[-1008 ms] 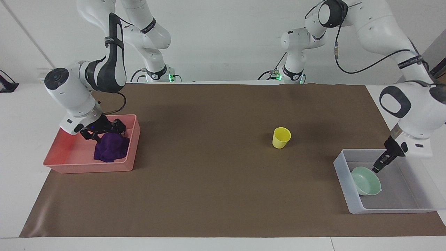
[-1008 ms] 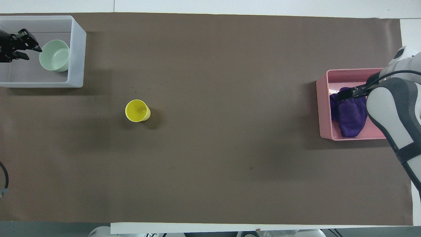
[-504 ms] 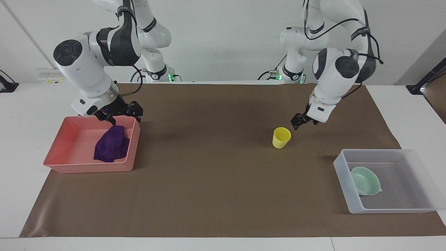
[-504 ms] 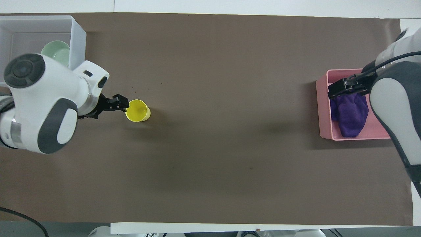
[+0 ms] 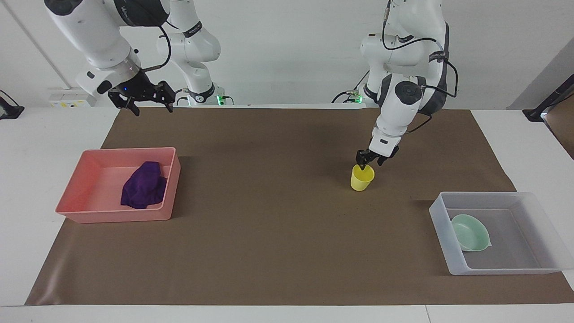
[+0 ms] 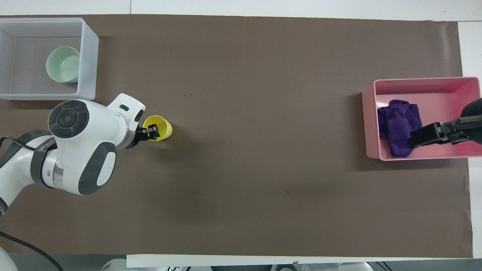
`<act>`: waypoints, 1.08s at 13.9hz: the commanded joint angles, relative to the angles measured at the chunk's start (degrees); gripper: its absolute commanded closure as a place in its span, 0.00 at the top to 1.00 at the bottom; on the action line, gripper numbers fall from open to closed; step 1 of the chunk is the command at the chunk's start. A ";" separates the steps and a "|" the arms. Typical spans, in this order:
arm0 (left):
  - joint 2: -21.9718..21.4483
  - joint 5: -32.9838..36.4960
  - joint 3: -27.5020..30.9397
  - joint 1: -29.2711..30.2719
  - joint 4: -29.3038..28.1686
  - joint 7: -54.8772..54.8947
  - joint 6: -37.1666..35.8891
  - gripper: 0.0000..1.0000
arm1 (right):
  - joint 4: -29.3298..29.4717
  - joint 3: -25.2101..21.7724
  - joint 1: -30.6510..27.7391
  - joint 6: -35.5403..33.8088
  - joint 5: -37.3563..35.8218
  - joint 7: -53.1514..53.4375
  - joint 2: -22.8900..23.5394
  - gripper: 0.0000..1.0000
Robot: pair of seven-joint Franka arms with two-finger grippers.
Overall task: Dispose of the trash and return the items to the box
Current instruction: 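Carry the yellow cup into the clear box with the left gripper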
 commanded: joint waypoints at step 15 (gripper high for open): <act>16.01 -1.78 1.07 26.76 35.59 4.86 -4.68 0.00 | -1.59 0.07 -2.99 -0.68 -0.17 -8.65 -1.38 1.00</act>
